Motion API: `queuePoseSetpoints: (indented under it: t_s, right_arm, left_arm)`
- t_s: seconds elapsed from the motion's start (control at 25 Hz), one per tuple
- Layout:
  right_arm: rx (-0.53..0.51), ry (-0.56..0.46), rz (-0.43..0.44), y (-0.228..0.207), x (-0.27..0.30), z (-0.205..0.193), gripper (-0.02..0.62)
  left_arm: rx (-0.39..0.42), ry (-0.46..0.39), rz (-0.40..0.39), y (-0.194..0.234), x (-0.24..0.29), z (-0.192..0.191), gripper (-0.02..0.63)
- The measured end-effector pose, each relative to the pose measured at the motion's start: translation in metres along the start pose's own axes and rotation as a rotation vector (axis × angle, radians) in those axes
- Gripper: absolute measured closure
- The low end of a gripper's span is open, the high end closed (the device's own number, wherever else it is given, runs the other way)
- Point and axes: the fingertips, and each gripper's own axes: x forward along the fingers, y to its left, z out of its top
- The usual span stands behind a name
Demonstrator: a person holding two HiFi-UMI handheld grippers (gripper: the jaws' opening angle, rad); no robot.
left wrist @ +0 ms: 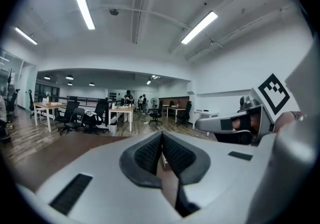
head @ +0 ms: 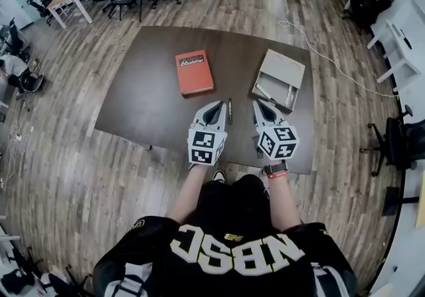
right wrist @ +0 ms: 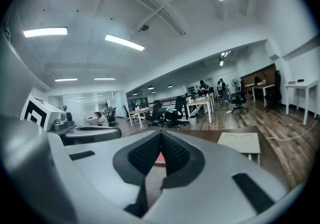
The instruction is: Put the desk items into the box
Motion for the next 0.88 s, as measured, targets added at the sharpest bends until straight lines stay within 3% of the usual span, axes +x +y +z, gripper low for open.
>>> queuePoseSetpoints:
  t_s: [0.28,0.88]
  right_arm:
    - [0.047,0.068,-0.044,-0.031,0.026,-0.026,0.589]
    - [0.083,0.187,-0.004,-0.095,0.084,-0.064,0.589]
  left_arm:
    - [-0.052,0.147,-0.026,0.017,0.052,-0.052,0.591]
    - [-0.119,0.449,-0.007,0.024,0.127,-0.181,0.589]
